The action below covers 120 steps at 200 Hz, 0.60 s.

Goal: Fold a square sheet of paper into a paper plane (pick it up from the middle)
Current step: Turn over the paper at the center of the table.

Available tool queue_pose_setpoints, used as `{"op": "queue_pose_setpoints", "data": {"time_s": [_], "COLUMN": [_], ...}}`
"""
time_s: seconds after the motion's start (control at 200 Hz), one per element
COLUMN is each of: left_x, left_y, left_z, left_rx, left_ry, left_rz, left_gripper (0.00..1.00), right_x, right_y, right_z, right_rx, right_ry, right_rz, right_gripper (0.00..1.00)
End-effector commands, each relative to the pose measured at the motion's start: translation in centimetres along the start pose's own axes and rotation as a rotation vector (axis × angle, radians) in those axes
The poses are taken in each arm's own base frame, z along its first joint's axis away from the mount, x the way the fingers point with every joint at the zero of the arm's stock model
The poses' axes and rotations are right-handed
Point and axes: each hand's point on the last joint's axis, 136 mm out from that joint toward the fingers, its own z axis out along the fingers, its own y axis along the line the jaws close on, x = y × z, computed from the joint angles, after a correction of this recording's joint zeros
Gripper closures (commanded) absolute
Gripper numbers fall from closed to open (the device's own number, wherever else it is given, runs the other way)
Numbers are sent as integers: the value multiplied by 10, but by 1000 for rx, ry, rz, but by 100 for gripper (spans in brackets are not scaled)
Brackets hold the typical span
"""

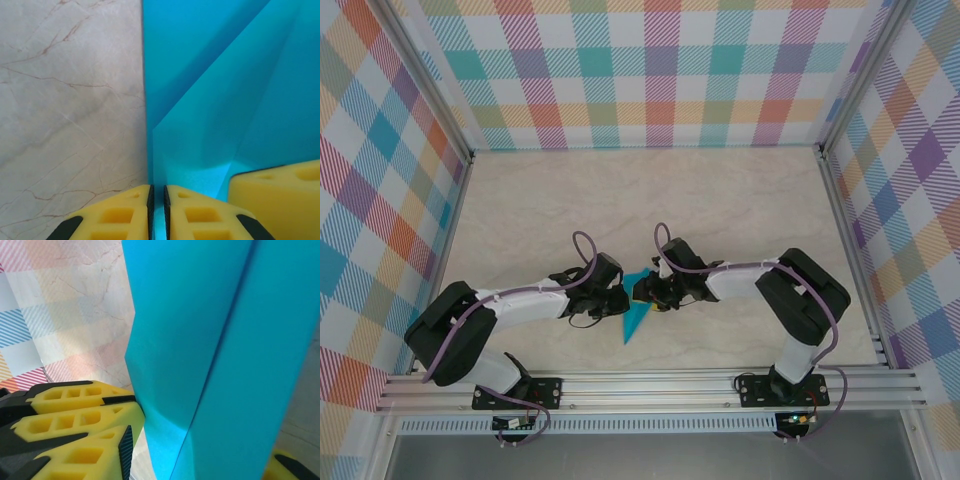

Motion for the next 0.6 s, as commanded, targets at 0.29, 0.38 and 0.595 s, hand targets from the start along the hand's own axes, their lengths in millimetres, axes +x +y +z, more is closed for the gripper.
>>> {"op": "queue_pose_setpoints", "data": {"time_s": [0.29,0.38,0.595], "left_x": [-3,-7,-13], "left_y": [-1,-3,2], "left_z": [-10,-22,-57], "left_rx": [25,48,63], "left_ry": [-28,-70,-182], "left_rz": [-15,-19,-23], "left_gripper": [84,82,75], "right_x": [-3,-5,-8], "right_y": [10,12,-9], "right_z": [-2,-18,-87], "right_rx": [44,105,424], "right_ry": [-11,-42,-162], "right_rz": [-76,-113,-204], "right_gripper": [86,88,88]}}
